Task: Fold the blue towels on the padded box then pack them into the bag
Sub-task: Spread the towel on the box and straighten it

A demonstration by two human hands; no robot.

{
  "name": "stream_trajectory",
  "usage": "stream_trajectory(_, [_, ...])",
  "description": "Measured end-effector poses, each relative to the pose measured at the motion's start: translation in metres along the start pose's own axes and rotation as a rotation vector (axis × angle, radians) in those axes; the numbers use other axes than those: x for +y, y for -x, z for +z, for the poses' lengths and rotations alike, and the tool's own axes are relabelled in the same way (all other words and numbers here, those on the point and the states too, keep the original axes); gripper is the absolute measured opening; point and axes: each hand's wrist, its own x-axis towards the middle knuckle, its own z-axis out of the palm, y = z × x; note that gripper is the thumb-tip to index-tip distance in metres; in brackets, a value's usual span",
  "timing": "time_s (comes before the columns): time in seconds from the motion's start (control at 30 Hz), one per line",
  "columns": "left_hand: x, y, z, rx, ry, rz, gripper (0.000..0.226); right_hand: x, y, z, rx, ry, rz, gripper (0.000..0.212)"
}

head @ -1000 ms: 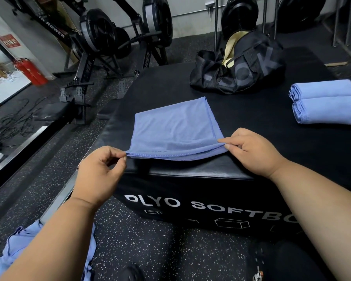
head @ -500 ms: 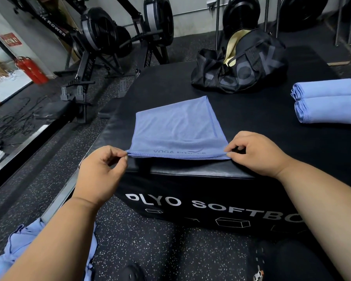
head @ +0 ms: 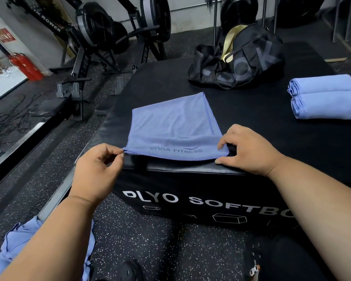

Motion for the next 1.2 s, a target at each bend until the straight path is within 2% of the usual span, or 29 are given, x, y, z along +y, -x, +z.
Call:
stream_trajectory(0.23, [0.004,-0.002,-0.002,0.009,0.011,0.014,0.019,-0.007,-0.002,0.005,0.014,0.068,-0.062,0.005])
stream_trajectory(0.47, [0.009,0.003,-0.012,0.027,0.032,-0.01,0.025,-0.01,0.0,-0.002,0.048,-0.018,-0.021,0.011])
stream_trajectory(0.57, [0.017,0.006,-0.019,0.059,0.091,-0.03,0.02,-0.021,0.0,-0.009,0.105,-0.16,0.05,0.012])
stream_trajectory(0.67, [0.025,0.004,-0.036,0.088,0.149,-0.035,0.024,-0.035,0.001,-0.019,0.191,-0.451,0.126,0.016])
stream_trajectory(0.73, [0.03,0.001,-0.051,0.099,0.162,-0.016,0.023,-0.048,0.003,-0.027,0.26,-0.589,0.128,0.023])
stream_trajectory(0.8, [0.034,0.001,-0.068,0.127,0.182,-0.009,0.012,-0.063,0.006,-0.034,0.313,-0.638,0.066,0.029])
stream_trajectory(0.83, [0.037,0.003,-0.077,0.142,0.174,-0.004,0.005,-0.071,0.008,-0.038,0.325,-0.598,0.015,0.031])
stream_trajectory(0.9, [0.042,0.008,-0.095,0.168,0.16,0.01,0.005,-0.086,0.016,-0.049,0.322,-0.406,-0.116,0.031])
stream_trajectory(1.03, [0.051,0.025,-0.129,0.183,0.169,0.026,0.034,-0.114,0.036,-0.066,0.323,-0.073,-0.313,0.025])
stream_trajectory(1.2, [0.06,0.057,-0.173,0.219,0.203,0.018,0.027,-0.149,0.064,-0.08,0.258,0.026,-0.426,0.02])
